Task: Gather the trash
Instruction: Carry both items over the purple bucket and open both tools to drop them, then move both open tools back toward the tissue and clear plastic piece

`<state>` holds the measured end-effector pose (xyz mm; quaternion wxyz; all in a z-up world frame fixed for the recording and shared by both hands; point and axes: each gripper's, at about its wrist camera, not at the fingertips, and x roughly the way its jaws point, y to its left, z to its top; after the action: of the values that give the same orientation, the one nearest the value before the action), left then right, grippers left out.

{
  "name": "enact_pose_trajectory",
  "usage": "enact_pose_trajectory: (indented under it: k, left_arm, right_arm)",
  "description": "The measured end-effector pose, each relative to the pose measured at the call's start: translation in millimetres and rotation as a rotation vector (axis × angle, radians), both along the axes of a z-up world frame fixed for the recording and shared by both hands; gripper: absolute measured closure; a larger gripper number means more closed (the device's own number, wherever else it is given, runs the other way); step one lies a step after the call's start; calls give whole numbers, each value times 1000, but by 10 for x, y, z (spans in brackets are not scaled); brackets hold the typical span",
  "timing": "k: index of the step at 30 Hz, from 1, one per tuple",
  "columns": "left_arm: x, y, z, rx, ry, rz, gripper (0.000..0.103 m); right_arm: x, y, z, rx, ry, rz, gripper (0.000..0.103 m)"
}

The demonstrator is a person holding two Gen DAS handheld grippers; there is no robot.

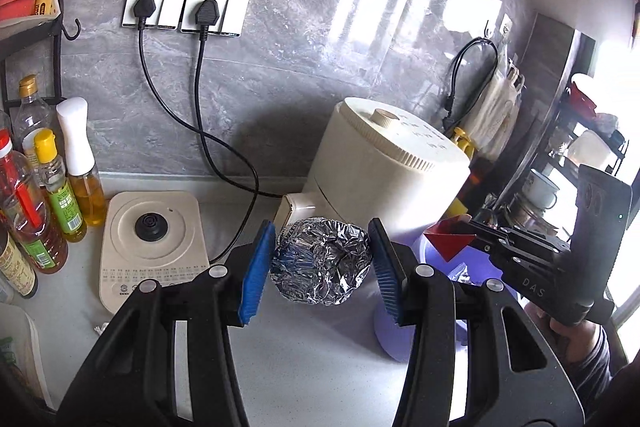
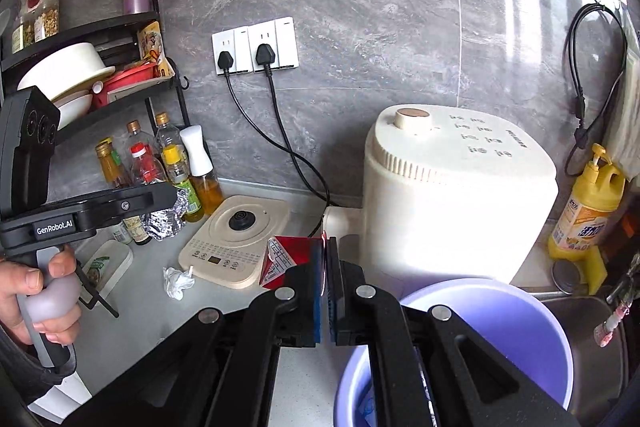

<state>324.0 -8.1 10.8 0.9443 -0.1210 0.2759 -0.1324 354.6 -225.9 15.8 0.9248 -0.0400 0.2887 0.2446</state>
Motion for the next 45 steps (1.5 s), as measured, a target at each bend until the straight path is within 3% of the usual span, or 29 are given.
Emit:
enact_pose_trajectory:
  k: [9,10,11,13,25,27,29,31,39,45]
  left_arm:
    - [114,-494,1,14,-6,-115,55]
    - [120,-558,-9,15,-5,-130,55]
    - [125,-620,-16,16,-5,-145,55]
    - [141,-747,-23,17,-3,-179,55]
    - [277,-1403,109,33,-29,-328,54]
    - [314,-1463,143,10,-38,-345,49]
    - [334,-1492,170,2,-48,-330,9]
    - [321,-1457,201,-10,-74,-303,7]
    - [305,-992,40,-31,12,-204,6]
    - [124,-588,-104,14,32,-106,6]
  right_arm:
    - [59,-778,-68,45,33,-166,96]
    - [71,-857,-87,49,41,-186,90]
    - [83,-931,-108,56,52,-207,71]
    - [66,-1094,-126,74,53,-261,60]
    - [-124,-1534,-148,82,65,-356,60]
    - [-150,-1551,-116,82,55,-360,60]
    - [-167,-1568,-85,84,47,-366,58]
    - [-180,-1579,-65,86,42,-369,57]
    - [-198,-1459,-103,101,43,-352,48]
    - [-219,-1145,-116,120,31,-268,25]
